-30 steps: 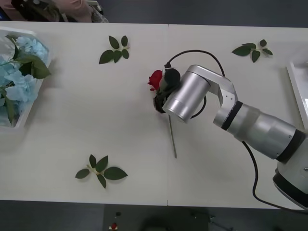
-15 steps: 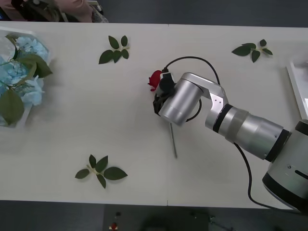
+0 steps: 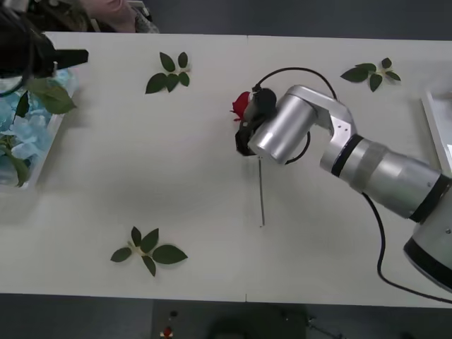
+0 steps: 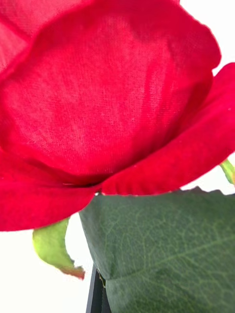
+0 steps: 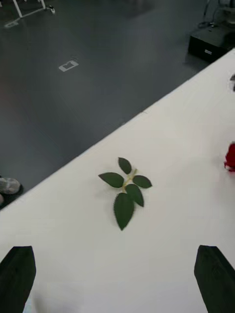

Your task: Put the red flowers into the right box and the blue flowers into the left box

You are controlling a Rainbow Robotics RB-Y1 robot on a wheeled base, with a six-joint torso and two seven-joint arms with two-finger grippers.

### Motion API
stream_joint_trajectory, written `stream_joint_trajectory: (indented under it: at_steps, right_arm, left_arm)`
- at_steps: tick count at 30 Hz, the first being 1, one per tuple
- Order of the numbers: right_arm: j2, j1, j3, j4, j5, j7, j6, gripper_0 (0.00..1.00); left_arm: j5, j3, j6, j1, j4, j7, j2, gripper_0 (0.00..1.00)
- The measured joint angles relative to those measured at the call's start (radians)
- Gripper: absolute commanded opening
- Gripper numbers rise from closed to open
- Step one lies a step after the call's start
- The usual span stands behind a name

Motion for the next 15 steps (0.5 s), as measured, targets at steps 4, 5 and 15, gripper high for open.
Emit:
stream_joint_trajectory:
  at_steps: [4, 5, 15]
  right_arm:
    - [-0.209, -0.021, -0.05, -0.216, -0.147, 0.002, 0.101, 0.0]
    - [-0.268, -0.022, -0.07, -0.271, -0.179, 0.009, 0.126, 0.0]
    - [-0.69, -0.023, -0.251, -0.354, -0.302, 0.43, 0.26, 0.0]
  left_arm:
    - [0.111, -0.102, 0.04, -0.001, 0.021, 0.0, -0.079, 1.0]
    - [0.176, -0.133, 0.044, -0.002, 0.021, 0.0, -0.089, 1.0]
    - [0.266, -0.215, 0.032, -0.013, -0.031, -0.149, -0.216, 1.0]
